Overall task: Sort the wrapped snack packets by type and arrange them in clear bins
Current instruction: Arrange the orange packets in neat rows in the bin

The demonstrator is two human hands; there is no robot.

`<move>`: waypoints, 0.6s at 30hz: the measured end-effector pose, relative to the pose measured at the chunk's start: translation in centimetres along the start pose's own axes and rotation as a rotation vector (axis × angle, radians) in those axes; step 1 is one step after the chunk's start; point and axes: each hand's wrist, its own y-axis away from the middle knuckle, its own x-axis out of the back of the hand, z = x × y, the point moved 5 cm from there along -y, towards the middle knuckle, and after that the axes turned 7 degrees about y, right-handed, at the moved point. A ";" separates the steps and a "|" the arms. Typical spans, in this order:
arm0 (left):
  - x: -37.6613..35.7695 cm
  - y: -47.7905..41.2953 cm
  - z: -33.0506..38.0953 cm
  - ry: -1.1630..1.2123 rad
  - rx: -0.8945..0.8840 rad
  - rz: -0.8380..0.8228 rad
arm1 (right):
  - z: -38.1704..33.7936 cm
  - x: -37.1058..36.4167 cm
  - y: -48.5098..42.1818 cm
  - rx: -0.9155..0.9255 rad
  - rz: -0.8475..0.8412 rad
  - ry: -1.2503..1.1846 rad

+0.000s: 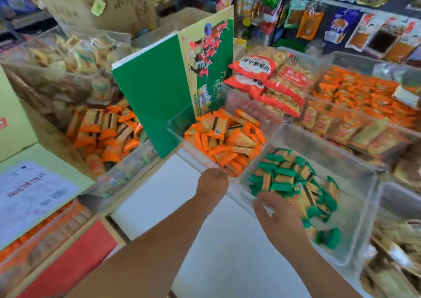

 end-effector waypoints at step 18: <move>4.0 10.6 -2.8 0.238 0.039 0.269 | -2.3 -0.1 6.3 -0.052 -0.092 -0.247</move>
